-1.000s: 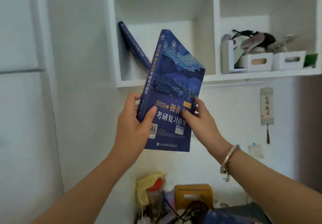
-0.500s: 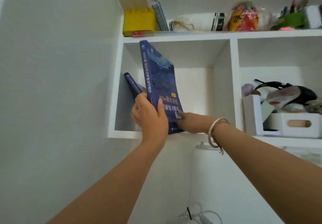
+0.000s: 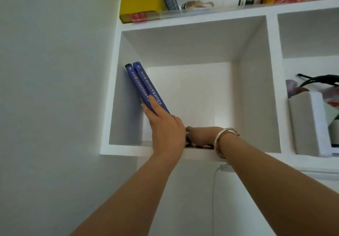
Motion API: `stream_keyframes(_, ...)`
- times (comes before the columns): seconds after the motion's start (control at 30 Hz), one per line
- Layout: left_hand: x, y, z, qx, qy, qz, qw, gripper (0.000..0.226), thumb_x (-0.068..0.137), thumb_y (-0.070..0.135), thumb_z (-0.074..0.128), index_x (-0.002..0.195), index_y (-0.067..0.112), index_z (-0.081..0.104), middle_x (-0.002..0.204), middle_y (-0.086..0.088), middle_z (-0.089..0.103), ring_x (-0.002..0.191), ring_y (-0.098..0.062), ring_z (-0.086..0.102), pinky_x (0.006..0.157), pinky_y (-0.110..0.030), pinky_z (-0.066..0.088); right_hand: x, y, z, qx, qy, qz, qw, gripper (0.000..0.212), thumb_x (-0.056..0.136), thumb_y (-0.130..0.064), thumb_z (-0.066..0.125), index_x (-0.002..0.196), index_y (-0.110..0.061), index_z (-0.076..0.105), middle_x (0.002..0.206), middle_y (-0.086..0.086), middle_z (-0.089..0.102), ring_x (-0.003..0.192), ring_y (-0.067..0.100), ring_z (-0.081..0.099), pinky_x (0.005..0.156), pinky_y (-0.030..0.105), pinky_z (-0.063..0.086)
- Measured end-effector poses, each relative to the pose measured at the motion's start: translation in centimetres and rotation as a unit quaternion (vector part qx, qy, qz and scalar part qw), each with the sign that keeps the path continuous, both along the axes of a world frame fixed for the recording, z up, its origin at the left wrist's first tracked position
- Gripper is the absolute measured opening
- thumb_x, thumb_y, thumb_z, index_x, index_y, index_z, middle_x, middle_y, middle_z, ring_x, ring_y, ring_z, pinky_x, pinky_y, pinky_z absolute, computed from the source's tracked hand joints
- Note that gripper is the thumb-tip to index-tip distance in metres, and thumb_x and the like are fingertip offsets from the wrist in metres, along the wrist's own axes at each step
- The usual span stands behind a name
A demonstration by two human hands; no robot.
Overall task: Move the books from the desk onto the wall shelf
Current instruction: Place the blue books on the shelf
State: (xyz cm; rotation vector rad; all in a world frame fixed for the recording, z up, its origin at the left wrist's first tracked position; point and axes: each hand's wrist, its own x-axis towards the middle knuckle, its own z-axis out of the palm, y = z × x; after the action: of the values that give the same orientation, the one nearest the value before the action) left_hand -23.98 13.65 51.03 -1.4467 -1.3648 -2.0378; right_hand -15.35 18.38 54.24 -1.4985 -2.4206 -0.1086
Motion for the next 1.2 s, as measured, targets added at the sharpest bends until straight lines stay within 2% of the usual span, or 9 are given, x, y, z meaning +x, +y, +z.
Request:
stream_keyframes(0.17,-3.7,0.4,0.1,-0.059,0.089,0.070,0.992,0.079,0.096,0.023,0.047,0.150,0.017,-0.011,0.158,-0.018,-0.001,0.136,-0.039,0.031,0.106,-0.050,0.040,-4.0,0.2,-0.5,0.013,-0.051,0.037,0.998,0.044,0.101,-0.026,0.036,0.140,-0.005,0.042,0.145,0.015,0.046,0.132,0.029,0.044,0.112,0.037,0.030)
stream_keyframes(0.3,-5.3,-1.7,-1.1,-0.094,0.089,0.046,0.990,0.087,0.090,0.047,0.053,0.150,0.029,-0.007,0.160,-0.013,-0.006,0.142,-0.038,0.021,0.111,-0.053,0.031,-2.0,-2.1,-0.5,0.027,0.005,0.017,0.999,0.042,0.100,-0.021,0.036,0.138,-0.004,0.043,0.145,0.015,0.046,0.132,0.029,0.045,0.106,0.032,0.034)
stream_keyframes(0.43,-4.7,-5.1,-2.5,-0.039,0.083,0.017,0.996,0.077,0.093,0.034,0.054,0.151,0.018,0.005,0.158,-0.016,0.006,0.145,-0.031,0.015,0.118,-0.045,0.020,1.3,-5.6,-1.1,0.083,0.079,0.008,0.993,0.041,0.098,-0.019,0.038,0.137,-0.008,0.044,0.144,0.014,0.045,0.130,0.030,0.045,0.102,0.032,0.037)
stream_keyframes(0.57,-3.7,-8.1,-5.9,-0.037,0.131,0.007,0.991,0.070,0.091,0.023,0.056,0.148,0.017,0.016,0.155,-0.011,0.017,0.141,-0.027,0.024,0.116,-0.043,0.026,4.2,-10.2,-4.0,0.161,0.192,0.027,0.968,0.038,0.093,-0.017,0.039,0.129,-0.014,0.052,0.128,0.008,0.058,0.108,0.026,0.057,0.082,0.028,0.042)
stream_keyframes(0.67,-2.3,-10.2,-9.7,-0.051,0.133,-0.034,0.989,0.065,0.091,0.019,0.055,0.146,0.017,0.020,0.153,-0.010,0.021,0.138,-0.025,0.028,0.113,-0.035,0.025,5.9,-14.0,-7.4,0.202,0.240,0.049,0.948,0.035,0.093,-0.016,0.041,0.125,-0.017,0.056,0.121,0.005,0.064,0.099,0.022,0.061,0.082,0.029,0.047)
stream_keyframes(0.77,-0.6,-12.3,-14.7,-0.084,0.139,-0.096,0.982,0.061,0.091,0.018,0.054,0.143,0.018,0.023,0.149,-0.007,0.024,0.135,-0.021,0.029,0.107,-0.023,0.019,7.4,-17.5,-11.5,0.213,0.272,0.075,0.935,0.033,0.094,-0.015,0.043,0.124,-0.019,0.056,0.128,-0.003,0.061,0.085,-0.006,0.061,0.081,0.022,0.046)
stream_keyframes(0.87,0.4,-13.5,-20.4,-0.145,0.160,-0.148,0.965,0.058,0.092,0.019,0.053,0.142,0.020,0.024,0.150,-0.004,0.022,0.138,-0.019,0.026,0.108,-0.022,0.015,9.6,-19.3,-17.0,0.170,0.289,0.051,0.941,0.031,0.095,-0.016,0.044,0.122,-0.021,0.057,0.127,-0.009,0.060,0.057,-0.017,0.054,0.068,0.012,0.040)
stream_keyframes(1.0,1.1,-14.2,-28.4,-0.248,0.147,-0.184,0.940,0.057,0.092,0.018,0.054,0.142,0.016,0.027,0.148,-0.007,0.026,0.136,-0.022,0.029,0.113,-0.030,0.020,12.5,-19.7,-26.2,0.048,0.302,-0.037,0.951,0.030,0.092,-0.012,0.045,0.118,-0.020,0.059,0.124,-0.003,0.063,0.110,0.009,0.061,0.090,0.019,0.042)
stream_keyframes(1.2,2.1,-14.6,-39.6,-0.409,0.123,-0.191,0.884,0.053,0.090,0.021,0.057,0.138,0.014,0.034,0.132,-0.012,0.046,0.119,-0.027,0.048,0.103,-0.043,0.040,15.5,-19.4,-39.2,-0.142,0.299,-0.153,0.931,0.029,0.090,-0.011,0.047,0.116,-0.015,0.059,0.122,0.005,0.062,0.113,0.019,0.057,0.093,0.026,0.042)
